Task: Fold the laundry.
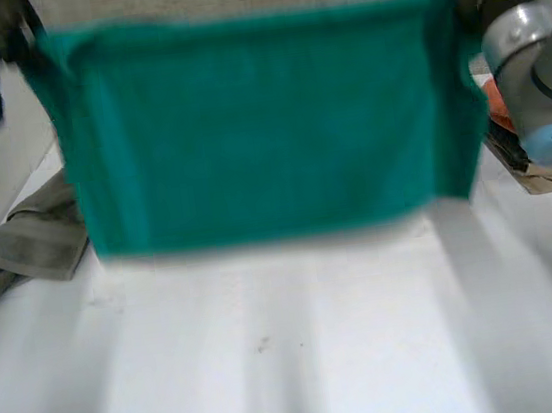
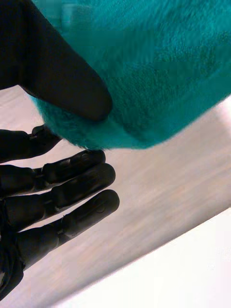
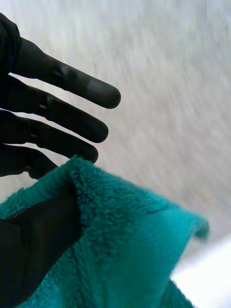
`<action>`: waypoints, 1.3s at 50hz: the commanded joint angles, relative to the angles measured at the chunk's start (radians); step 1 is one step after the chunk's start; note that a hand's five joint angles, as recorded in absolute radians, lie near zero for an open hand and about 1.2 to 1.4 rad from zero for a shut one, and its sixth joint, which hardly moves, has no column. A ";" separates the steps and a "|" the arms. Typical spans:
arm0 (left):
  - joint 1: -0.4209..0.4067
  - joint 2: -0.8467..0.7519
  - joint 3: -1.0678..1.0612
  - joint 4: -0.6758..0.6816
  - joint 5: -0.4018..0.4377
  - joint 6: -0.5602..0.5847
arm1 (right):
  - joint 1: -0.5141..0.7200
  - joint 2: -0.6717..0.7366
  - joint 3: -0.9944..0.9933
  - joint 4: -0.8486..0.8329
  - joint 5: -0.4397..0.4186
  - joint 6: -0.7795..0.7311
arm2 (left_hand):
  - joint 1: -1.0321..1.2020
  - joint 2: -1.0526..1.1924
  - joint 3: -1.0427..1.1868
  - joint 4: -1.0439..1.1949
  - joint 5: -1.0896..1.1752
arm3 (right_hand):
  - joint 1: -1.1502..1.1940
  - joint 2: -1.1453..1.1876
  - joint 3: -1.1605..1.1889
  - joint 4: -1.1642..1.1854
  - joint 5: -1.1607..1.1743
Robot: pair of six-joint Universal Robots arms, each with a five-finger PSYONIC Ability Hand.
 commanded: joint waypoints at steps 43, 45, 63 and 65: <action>-0.043 0.168 -0.806 -0.017 -0.007 0.274 | -0.122 -0.161 0.527 0.372 -0.198 0.025 | -0.809 -0.849 -0.845 -0.853 -0.811 | -0.673 -0.713 -0.721 -0.728 -0.702; -0.052 0.173 -0.817 -0.022 -0.015 0.270 | -0.122 -0.161 0.507 0.397 -0.196 0.038 | -0.806 -0.846 -0.842 -0.850 -0.808 | -0.668 -0.707 -0.716 -0.723 -0.696; -0.155 0.050 -0.840 0.013 -0.144 0.273 | -0.121 0.240 -0.122 0.843 -0.205 0.081 | -0.691 -0.732 -0.728 -0.735 -0.694 | -0.353 -0.393 -0.401 -0.408 -0.382; -0.156 0.046 -0.842 0.012 -0.156 0.277 | -0.121 0.298 -0.200 0.898 -0.211 0.080 | -0.688 -0.729 -0.725 -0.732 -0.691 | -0.374 -0.414 -0.422 -0.429 -0.403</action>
